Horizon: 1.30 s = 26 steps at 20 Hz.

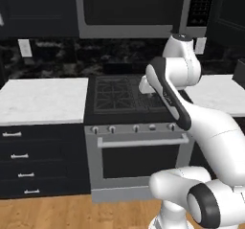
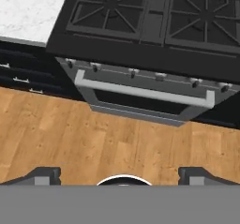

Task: Gather all objects into one cabinet and sort the glasses and bowls to opposite sides.

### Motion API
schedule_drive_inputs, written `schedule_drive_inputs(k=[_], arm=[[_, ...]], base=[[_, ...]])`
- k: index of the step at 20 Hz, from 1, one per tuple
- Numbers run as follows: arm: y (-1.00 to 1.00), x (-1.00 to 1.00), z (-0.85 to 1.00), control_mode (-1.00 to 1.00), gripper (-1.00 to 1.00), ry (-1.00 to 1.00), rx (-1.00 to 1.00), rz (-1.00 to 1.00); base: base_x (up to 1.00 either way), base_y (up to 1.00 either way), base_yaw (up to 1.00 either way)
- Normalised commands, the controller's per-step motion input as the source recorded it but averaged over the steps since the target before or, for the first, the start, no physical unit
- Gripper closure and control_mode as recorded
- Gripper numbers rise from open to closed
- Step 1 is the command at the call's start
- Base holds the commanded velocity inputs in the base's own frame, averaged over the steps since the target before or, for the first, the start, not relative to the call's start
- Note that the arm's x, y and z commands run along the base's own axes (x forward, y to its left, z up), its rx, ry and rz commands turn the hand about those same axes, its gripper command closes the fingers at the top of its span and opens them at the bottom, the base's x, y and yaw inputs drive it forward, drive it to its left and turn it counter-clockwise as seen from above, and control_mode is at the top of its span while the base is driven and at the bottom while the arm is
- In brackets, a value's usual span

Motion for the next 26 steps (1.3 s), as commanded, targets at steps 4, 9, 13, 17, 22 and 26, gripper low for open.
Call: schedule_drive_inputs(k=[4, 9, 13, 17, 22, 26], arm=[[0.00, 0.00, 0.00, 1.00, -1.00, 0.00, 0.00, 0.00], [0.00, 0.00, 0.00, 1.00, -1.00, 0.00, 0.00, 0.00], [0.00, 0.00, 0.00, 1.00, -1.00, 0.00, 0.00, 0.00], [0.00, 0.00, 0.00, 1.00, -1.00, 0.00, 0.00, 0.00], [0.00, 0.00, 0.00, 1.00, -1.00, 0.00, 0.00, 0.00], [0.00, 0.00, 0.00, 1.00, -1.00, 0.00, 0.00, 0.00]], base=[[0.00, -0.35, -0.32], [-0.07, -0.18, 0.00], [0.00, -0.89, 0.01], [0.00, -1.00, 0.00], [0.00, -1.00, 0.00], [0.00, -1.00, 0.00]])
